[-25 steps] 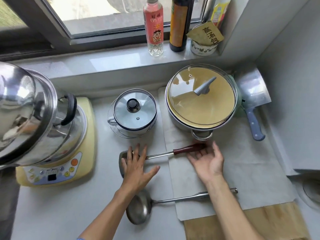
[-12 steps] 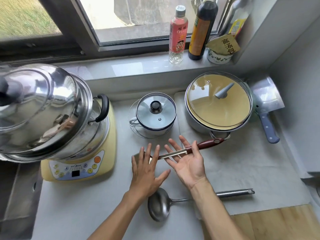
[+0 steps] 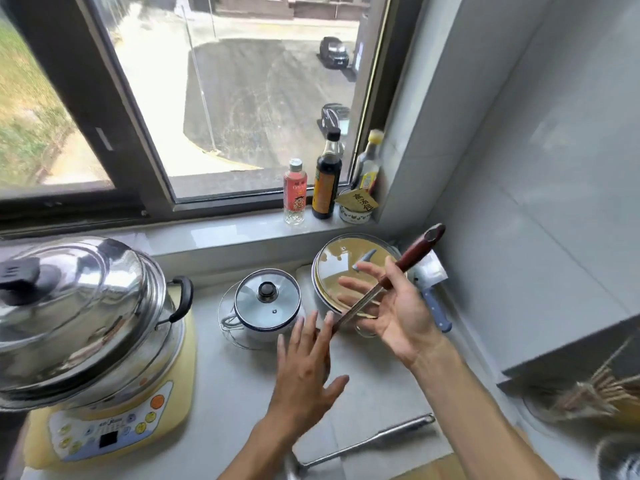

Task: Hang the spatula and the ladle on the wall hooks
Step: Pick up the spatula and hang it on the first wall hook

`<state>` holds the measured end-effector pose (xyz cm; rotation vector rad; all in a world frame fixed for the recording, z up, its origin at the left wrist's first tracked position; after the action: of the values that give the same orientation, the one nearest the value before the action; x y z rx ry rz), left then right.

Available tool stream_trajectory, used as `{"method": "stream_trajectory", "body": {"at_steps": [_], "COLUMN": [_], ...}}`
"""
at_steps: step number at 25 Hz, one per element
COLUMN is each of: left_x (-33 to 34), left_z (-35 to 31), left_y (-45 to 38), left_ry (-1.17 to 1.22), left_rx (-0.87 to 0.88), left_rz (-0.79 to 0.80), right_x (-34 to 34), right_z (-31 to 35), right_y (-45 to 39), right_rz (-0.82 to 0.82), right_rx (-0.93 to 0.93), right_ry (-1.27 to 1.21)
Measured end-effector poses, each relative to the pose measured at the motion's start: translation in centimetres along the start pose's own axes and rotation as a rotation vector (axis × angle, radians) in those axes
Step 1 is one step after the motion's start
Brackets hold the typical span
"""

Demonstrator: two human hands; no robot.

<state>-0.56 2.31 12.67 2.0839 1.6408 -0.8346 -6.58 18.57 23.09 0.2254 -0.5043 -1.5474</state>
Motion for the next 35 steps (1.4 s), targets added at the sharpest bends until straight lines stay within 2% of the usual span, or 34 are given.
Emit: {"method": "stream_trajectory", "body": {"at_steps": [6,11,14,20,35], "left_x": [-0.8,-0.5,0.5,3.8,6.8], "left_z": [-11.1,-20.0,-23.4,-26.1,-25.7], "left_y": [-9.2,-16.2,-19.2,-22.1,-24.7], "left_ry": [0.043,0.034,0.049,0.068,0.050], "left_rx": [0.228,0.359,0.386,0.343,0.255], "left_rz": [-0.060,-0.093,-0.085,-0.039,0.050], "right_x": [-5.9,-11.1,-13.6,-17.1,-20.0], "right_z": [13.9,22.4,25.4,27.5,27.1], "right_y": [3.0,3.9,3.5,0.9,-3.1], "right_rz": [-0.073,-0.126,-0.139,-0.178,-0.218], "right_rx": [-0.216,-0.360,-0.379,-0.310,-0.195], "right_ry": [0.129,0.167,0.201,0.266,0.279]}}
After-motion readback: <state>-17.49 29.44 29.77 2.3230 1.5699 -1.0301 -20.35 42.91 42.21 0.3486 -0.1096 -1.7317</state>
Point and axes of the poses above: each hand's wrist, its own y-axis away from the middle knuckle, its own x-axis out of the palm, z = x × y, the point moved 1 cm from there along -y, towards the middle knuckle, and after that the axes turned 14 degrees about y, right-handed, at the moved point
